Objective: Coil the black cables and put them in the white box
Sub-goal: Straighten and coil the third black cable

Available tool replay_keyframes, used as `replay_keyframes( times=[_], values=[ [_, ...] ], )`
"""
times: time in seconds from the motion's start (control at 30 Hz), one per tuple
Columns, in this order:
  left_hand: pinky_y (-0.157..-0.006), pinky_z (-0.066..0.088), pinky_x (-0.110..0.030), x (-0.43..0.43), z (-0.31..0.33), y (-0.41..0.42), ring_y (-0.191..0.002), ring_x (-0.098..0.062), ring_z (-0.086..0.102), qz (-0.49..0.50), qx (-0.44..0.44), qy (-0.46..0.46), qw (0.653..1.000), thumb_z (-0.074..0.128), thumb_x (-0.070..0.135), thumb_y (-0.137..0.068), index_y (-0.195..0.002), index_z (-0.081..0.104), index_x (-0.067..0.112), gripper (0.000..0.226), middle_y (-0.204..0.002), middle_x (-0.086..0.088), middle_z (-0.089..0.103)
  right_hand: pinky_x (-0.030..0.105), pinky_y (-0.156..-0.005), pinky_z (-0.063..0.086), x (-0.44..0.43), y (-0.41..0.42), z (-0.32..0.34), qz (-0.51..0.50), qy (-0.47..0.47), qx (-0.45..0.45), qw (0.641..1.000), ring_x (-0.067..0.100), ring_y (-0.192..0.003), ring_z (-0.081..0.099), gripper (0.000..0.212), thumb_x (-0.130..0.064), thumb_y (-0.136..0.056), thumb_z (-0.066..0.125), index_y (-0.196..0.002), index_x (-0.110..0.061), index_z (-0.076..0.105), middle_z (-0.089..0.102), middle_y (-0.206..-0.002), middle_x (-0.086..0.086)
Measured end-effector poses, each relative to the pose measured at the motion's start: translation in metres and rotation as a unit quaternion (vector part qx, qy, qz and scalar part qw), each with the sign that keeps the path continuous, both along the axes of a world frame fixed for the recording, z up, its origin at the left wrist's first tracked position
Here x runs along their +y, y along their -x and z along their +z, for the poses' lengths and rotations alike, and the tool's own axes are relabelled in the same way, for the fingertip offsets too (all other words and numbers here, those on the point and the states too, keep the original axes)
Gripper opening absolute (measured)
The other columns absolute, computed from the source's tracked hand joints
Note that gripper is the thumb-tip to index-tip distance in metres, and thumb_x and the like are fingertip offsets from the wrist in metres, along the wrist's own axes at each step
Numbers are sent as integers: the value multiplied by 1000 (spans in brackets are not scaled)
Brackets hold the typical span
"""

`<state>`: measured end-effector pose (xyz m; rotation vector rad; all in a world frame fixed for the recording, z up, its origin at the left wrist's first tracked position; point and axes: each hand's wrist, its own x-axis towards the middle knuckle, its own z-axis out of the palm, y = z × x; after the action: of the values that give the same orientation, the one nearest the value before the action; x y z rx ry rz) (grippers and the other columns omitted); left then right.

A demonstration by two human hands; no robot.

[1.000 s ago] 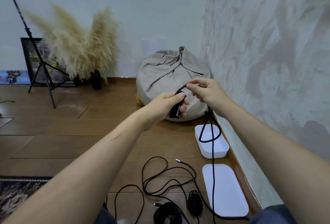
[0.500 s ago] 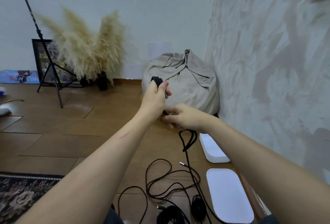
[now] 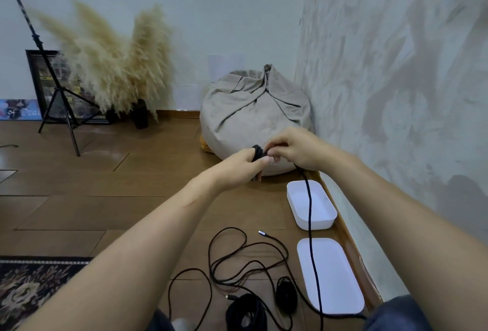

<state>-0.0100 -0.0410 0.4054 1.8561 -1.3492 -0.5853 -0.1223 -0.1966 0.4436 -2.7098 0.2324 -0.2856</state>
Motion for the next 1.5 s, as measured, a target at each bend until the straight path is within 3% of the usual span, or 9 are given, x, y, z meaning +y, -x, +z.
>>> replay_keyframes(
  times=[0.17,0.4,0.5,0.6,0.67,0.87,1.1,1.23,1.5],
  values=[
    [-91,54,-53,6,-6,-9,-71,-14,58,33,-43,2,999,43,31,-107,-86,58,7,35,-76,-2,61,30,-72,45,1,-4,-10,-47,-17,-72,996,12,-82,62,9,-32,-88,73,-94,-26,73,68,-81,-8],
    [-74,50,-43,12,-7,-19,-72,-24,59,178,-97,34,979,44,35,-105,-81,54,10,37,-77,-9,65,33,-67,39,-8,-1,-19,-142,69,-25,987,17,-86,55,39,-63,-88,63,-96,-25,69,54,-78,-13],
    [-75,50,-47,7,-9,-20,-81,-33,62,212,-100,44,971,43,37,-105,-90,54,0,41,-87,-18,67,32,-70,47,-8,3,-13,-118,5,8,993,15,-85,59,38,-55,-93,62,-100,-19,73,62,-82,-8],
    [-72,48,-43,3,-11,-21,-83,-34,62,226,-109,41,967,43,35,-106,-93,53,-1,40,-89,-18,66,19,-45,39,-6,7,-12,-81,-172,14,982,7,-50,49,31,-37,-97,65,-103,-7,70,50,-64,0],
    [-69,47,-42,2,-12,-21,-83,-34,62,227,-115,36,966,42,35,-106,-94,53,0,39,-90,-18,66,15,-40,34,-7,8,-16,-78,-196,-5,977,3,-43,44,25,-31,-97,65,-104,-7,68,49,-62,0],
    [-68,45,-40,2,-17,-26,-82,-35,62,229,-110,10,967,42,34,-106,-94,54,0,38,-90,-18,66,19,-53,39,-8,3,-20,-79,-204,-80,972,6,-58,53,16,-27,-94,69,-107,-18,69,69,-69,2],
    [-63,40,-38,5,-20,-28,-77,-32,59,231,-114,-4,966,41,35,-107,-93,53,1,39,-89,-17,65,19,-52,34,-11,11,-16,-41,-319,-1,947,8,-60,42,23,-24,-94,69,-117,-20,67,52,-70,-2],
    [-65,42,-38,3,-19,-27,-80,-33,60,238,-115,-7,965,41,34,-107,-91,52,3,37,-89,-15,64,15,-44,31,-12,14,-13,-36,-265,23,963,6,-51,40,28,-20,-92,71,-120,-19,64,43,-62,1],
    [-71,48,-39,4,-24,-34,-86,-30,65,250,-98,-33,963,40,34,-108,-88,52,10,33,-92,-13,66,22,-43,43,-5,12,-13,-60,-324,23,944,19,-62,69,15,-18,-98,64,-110,-11,60,68,-84,13]
  ],
)
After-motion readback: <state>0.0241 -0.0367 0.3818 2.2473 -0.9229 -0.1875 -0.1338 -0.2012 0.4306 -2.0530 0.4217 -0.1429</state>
